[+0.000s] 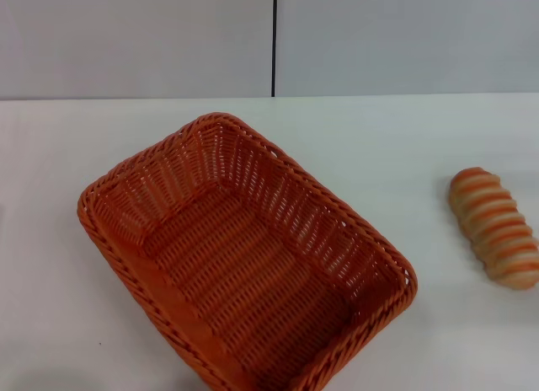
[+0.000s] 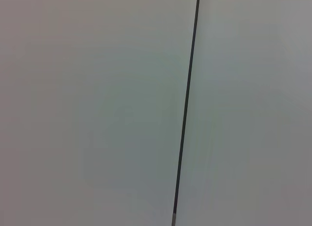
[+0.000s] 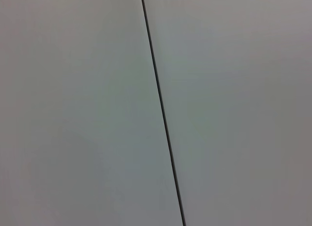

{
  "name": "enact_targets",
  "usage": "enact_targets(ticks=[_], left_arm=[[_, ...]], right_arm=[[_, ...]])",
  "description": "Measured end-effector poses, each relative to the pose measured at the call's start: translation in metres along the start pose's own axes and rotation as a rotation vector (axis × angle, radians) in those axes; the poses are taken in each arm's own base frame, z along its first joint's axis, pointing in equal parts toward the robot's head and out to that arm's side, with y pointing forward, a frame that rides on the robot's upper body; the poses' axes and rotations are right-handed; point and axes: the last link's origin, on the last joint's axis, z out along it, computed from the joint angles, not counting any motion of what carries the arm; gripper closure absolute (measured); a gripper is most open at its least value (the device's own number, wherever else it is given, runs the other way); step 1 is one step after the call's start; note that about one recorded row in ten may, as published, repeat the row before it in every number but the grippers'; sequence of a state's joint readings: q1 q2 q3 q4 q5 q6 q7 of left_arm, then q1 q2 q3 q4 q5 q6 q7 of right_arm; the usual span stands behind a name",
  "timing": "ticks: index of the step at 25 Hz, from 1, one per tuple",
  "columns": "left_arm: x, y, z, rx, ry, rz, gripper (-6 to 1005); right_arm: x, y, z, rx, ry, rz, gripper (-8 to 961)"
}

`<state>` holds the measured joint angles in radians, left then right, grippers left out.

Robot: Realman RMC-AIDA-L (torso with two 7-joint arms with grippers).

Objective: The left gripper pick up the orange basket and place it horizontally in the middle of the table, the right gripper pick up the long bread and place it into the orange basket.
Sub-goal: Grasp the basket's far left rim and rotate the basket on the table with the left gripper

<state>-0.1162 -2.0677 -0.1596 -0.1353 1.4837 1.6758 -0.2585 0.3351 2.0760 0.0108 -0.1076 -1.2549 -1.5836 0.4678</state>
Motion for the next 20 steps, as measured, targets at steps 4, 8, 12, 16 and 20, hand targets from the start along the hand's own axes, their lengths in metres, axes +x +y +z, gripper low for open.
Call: enact_targets(ticks=[4, 8, 12, 16, 20], left_arm=[[0.000, -0.001, -0.001, 0.001, 0.000, 0.002, 271], [0.001, -0.004, -0.007, 0.009, -0.005, 0.008, 270], [0.002, -0.005, -0.008, -0.010, -0.007, 0.017, 270], [0.008, -0.006, -0.001, -0.102, 0.012, 0.050, 270], [0.022, -0.020, 0.015, -0.203, 0.026, 0.025, 269]], right_arm=[[0.002, 0.003, 0.002, -0.001, 0.003, 0.008, 394], [-0.001, 0.005, 0.003, -0.013, -0.018, 0.009, 394], [-0.003, 0.005, 0.001, -0.018, -0.032, 0.012, 394], [-0.002, 0.005, -0.003, -0.010, -0.026, 0.022, 394], [-0.004, 0.005, -0.004, -0.011, -0.041, 0.022, 395]])
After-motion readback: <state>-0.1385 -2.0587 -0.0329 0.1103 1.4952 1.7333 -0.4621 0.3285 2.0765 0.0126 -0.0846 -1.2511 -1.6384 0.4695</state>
